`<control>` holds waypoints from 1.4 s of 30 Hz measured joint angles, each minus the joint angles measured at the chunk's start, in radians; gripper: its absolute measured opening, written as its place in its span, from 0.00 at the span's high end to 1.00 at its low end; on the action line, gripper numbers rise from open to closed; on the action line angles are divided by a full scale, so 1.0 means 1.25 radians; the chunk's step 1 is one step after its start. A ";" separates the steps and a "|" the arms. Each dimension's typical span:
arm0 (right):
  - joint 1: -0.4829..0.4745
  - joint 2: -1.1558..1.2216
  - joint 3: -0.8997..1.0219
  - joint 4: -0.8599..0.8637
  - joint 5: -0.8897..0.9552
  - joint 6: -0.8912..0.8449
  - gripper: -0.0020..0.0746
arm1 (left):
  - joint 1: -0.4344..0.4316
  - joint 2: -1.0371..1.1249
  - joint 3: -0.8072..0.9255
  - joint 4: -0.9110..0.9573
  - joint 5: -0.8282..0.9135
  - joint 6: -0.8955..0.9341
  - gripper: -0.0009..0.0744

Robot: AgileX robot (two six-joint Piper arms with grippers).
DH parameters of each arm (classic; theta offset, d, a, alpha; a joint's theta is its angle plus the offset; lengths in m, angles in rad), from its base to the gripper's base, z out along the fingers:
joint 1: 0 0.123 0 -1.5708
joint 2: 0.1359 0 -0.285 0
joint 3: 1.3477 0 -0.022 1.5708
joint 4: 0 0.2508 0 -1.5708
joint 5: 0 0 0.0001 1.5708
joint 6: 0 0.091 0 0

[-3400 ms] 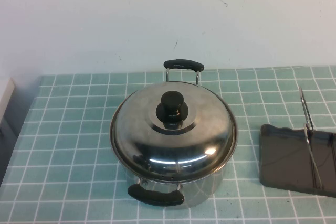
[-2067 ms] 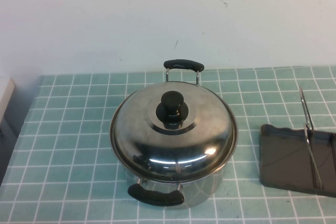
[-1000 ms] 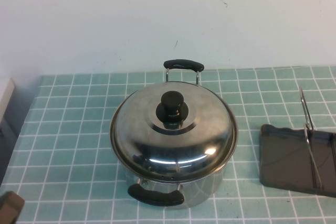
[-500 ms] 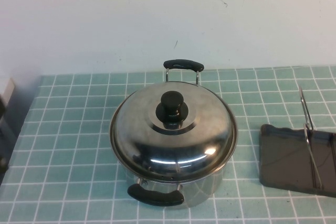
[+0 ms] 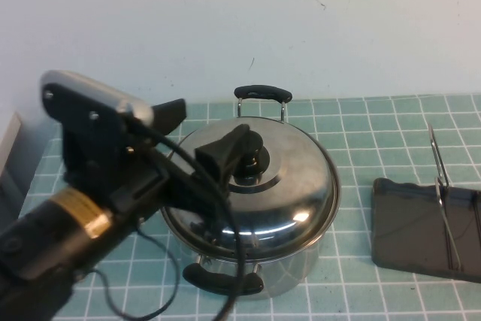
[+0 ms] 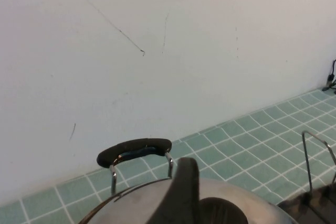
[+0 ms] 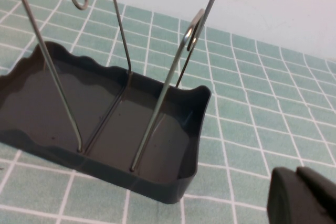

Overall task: Put pot lid on rack
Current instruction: Open the pot

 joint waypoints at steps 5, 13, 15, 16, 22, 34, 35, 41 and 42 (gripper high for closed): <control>0.000 0.000 0.000 0.000 0.000 0.000 0.98 | -0.002 0.143 0.000 -0.012 -0.184 0.001 0.15; 0.000 0.000 0.000 0.000 0.000 0.000 0.98 | -0.004 0.307 -0.001 -0.033 -0.324 0.022 0.17; 0.000 0.000 0.000 0.000 0.000 0.000 0.98 | -0.004 0.338 -0.001 -0.060 -0.357 0.044 0.19; 0.000 0.000 0.000 0.000 0.000 0.000 0.98 | -0.004 0.353 -0.001 -0.075 -0.378 0.050 0.20; 0.000 0.000 0.000 0.000 0.000 0.000 0.98 | -0.004 0.409 -0.029 -0.075 -0.409 0.061 0.28; 0.000 0.000 0.000 0.000 0.000 0.000 0.98 | -0.004 0.429 -0.072 -0.063 -0.373 0.064 0.58; 0.000 0.000 0.000 0.000 0.000 0.000 0.98 | -0.004 0.429 -0.072 -0.063 -0.373 0.064 0.58; 0.000 0.000 0.000 0.000 0.000 0.000 0.98 | -0.004 0.379 -0.072 -0.063 -0.356 0.064 0.58; 0.000 0.000 0.000 -0.004 0.000 0.000 0.98 | -0.004 0.356 -0.072 -0.063 -0.356 0.064 0.58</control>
